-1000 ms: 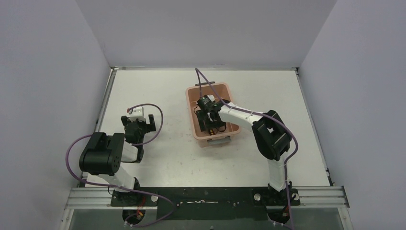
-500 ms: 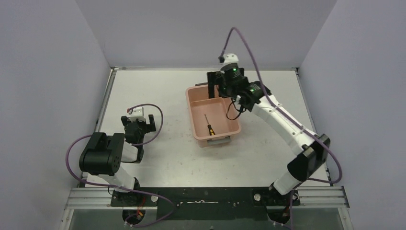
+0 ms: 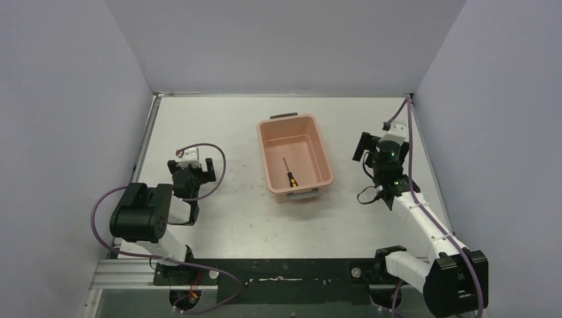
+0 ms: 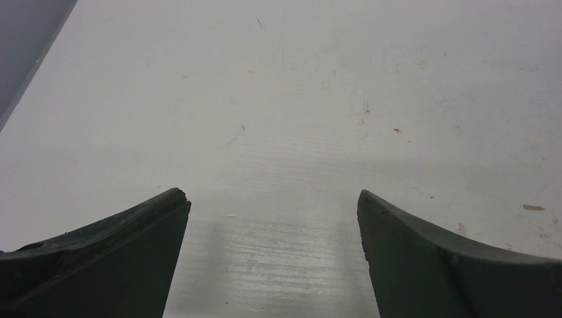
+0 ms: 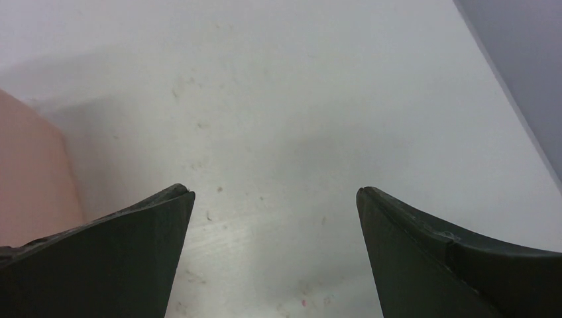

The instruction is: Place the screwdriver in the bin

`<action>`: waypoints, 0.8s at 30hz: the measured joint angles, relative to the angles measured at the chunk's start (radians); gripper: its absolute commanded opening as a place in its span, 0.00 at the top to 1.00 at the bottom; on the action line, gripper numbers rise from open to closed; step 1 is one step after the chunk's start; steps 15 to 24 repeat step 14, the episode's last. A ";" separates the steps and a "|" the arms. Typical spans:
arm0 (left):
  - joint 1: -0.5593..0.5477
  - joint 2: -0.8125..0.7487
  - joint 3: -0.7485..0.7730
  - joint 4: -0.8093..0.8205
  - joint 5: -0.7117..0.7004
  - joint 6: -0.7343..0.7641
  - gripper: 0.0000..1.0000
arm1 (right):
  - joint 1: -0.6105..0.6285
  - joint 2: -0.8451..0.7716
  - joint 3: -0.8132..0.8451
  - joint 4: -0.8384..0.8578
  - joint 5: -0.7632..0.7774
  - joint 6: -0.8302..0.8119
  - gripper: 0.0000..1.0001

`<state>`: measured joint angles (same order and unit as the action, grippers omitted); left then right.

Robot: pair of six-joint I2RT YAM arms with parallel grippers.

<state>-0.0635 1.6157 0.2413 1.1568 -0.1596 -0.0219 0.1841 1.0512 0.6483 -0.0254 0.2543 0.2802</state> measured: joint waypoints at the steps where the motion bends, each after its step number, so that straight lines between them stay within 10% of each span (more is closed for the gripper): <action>1: 0.000 0.000 0.000 0.000 0.000 0.000 0.03 | -0.016 -0.014 -0.066 0.043 0.000 0.003 0.00; 9: 0.000 0.000 0.000 0.000 0.000 0.000 0.03 | -0.028 -0.031 -0.360 0.324 -0.001 0.015 0.00; 24: 0.000 0.000 0.000 0.000 0.000 0.000 0.03 | -0.028 -0.019 -0.372 0.428 -0.008 0.019 0.00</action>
